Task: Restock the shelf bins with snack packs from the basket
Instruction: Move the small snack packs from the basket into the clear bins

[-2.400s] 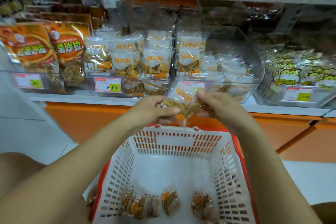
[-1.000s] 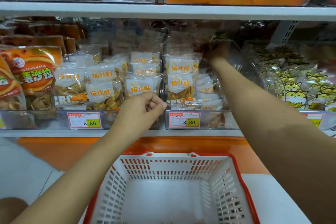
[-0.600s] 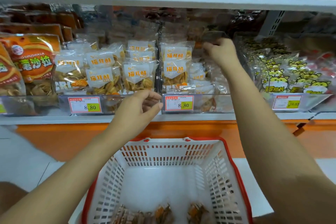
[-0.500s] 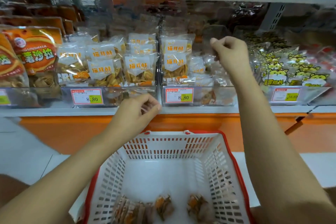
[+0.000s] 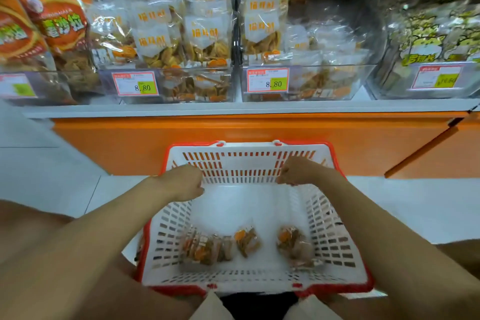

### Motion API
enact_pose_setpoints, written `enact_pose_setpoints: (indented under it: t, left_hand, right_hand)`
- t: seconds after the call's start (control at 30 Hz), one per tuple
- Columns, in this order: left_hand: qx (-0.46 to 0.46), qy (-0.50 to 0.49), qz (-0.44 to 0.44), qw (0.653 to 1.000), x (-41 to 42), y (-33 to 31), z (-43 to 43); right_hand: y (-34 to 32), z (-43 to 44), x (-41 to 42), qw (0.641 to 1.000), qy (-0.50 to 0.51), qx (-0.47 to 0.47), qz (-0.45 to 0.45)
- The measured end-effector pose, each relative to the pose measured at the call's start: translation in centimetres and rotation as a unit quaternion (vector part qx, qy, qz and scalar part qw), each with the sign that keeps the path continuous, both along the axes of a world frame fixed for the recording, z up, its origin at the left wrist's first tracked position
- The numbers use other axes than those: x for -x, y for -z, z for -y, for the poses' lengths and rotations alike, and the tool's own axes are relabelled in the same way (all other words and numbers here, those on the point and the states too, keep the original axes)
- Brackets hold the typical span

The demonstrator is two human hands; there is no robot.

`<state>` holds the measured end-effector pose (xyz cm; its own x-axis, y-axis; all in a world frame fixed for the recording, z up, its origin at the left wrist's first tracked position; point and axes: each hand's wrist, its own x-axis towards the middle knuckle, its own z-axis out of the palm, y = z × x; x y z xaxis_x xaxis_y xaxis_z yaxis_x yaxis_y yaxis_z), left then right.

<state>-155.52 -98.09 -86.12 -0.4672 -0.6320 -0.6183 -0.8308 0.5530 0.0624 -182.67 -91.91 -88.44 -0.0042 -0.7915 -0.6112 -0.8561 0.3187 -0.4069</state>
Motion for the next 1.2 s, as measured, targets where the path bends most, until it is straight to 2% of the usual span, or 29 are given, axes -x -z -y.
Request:
enact_pose_setpoints:
  t: [0.17,0.3,0.37,0.47,0.53,0.83,0.97,1.07,1.2]
  left_hand:
    - [-0.007,0.003,0.11,0.994,-2.0,1.6,1.1]
    - [0.013,-0.029,0.102,0.994,-3.3,3.1,2.1]
    - [0.024,-0.041,0.093,0.994,-3.7,3.7,2.3]
    - [0.04,-0.053,0.071,0.995,-4.1,4.2,2.5]
    - [0.044,-0.059,0.058,0.996,-4.2,4.4,2.7]
    - [0.034,-0.123,-0.001,0.992,-4.4,4.7,4.5]
    - [-0.007,-0.126,0.003,0.992,-4.3,4.4,4.6]
    - [-0.045,-0.137,-0.009,0.99,-4.4,3.8,4.6]
    - [-0.08,-0.141,-0.034,0.986,-4.0,2.5,3.9]
  right_hand:
    - [9.4,-3.5,-0.6,0.987,-0.04,-0.123,-0.09]
    - [14.5,-5.4,-0.9,0.963,-0.068,-0.199,-0.167]
    - [15.4,-6.1,-0.9,0.961,-0.028,-0.211,-0.177]
    - [15.8,-6.2,-0.3,0.955,-0.043,-0.226,-0.188]
    - [16.4,-5.9,0.2,0.955,0.001,-0.234,-0.18]
    - [15.0,-4.7,-1.0,0.924,-0.077,-0.354,-0.125]
    - [12.9,-3.6,-2.2,0.952,-0.052,-0.292,-0.077]
    - [10.7,-1.8,-2.6,0.978,0.008,-0.21,0.008]
    - [5.8,0.8,-3.1,0.996,-0.028,-0.073,0.049]
